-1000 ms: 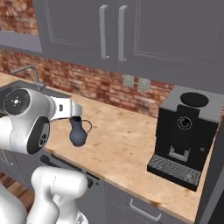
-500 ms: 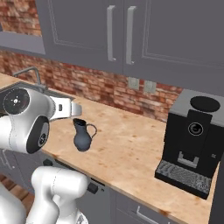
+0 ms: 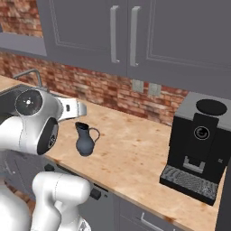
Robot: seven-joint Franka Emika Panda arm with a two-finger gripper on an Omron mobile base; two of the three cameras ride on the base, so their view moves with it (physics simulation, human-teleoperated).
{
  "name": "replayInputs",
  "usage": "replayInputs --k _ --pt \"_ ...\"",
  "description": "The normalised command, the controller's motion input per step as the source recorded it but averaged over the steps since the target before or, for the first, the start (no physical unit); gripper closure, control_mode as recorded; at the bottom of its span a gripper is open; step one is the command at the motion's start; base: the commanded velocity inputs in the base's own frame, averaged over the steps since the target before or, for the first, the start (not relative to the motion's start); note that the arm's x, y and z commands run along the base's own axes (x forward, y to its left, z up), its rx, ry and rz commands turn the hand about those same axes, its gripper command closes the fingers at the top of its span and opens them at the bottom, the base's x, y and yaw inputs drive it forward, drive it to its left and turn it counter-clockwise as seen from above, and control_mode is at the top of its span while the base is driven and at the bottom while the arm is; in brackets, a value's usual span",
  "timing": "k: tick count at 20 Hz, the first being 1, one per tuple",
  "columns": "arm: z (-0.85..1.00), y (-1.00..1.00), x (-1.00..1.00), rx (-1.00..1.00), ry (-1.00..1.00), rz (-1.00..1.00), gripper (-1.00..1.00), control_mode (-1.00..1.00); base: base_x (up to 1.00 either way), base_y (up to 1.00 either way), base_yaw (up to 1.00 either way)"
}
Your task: Move the pickle and steak from the top shelf to the second highest shelf to make space. Then, place the pitcher from the counter on the cleared top shelf.
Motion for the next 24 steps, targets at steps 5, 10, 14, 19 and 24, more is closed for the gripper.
replayInputs --k 5,10,14,19,24 --pt "-0.22 -0.12 0.31 -0.03 0.07 0.33 -1.00 -1.00 0.00 0.00 0.00" --pt "-0.37 -0.35 0.01 -0.13 0.10 0.46 -1.00 -1.00 0.00 0.00 0.00" --pt "-0.52 -0.28 0.00 -0.23 0.18 0.41 -1.00 -1.00 0.00 0.00 0.00" --pt "-0.50 -0.02 0.14 -0.24 0.16 0.29 -1.00 -1.00 0.00 0.00 0.00" --pt "-0.25 -0.12 0.29 -0.04 0.02 0.16 -1.00 -1.00 0.00 0.00 0.00"
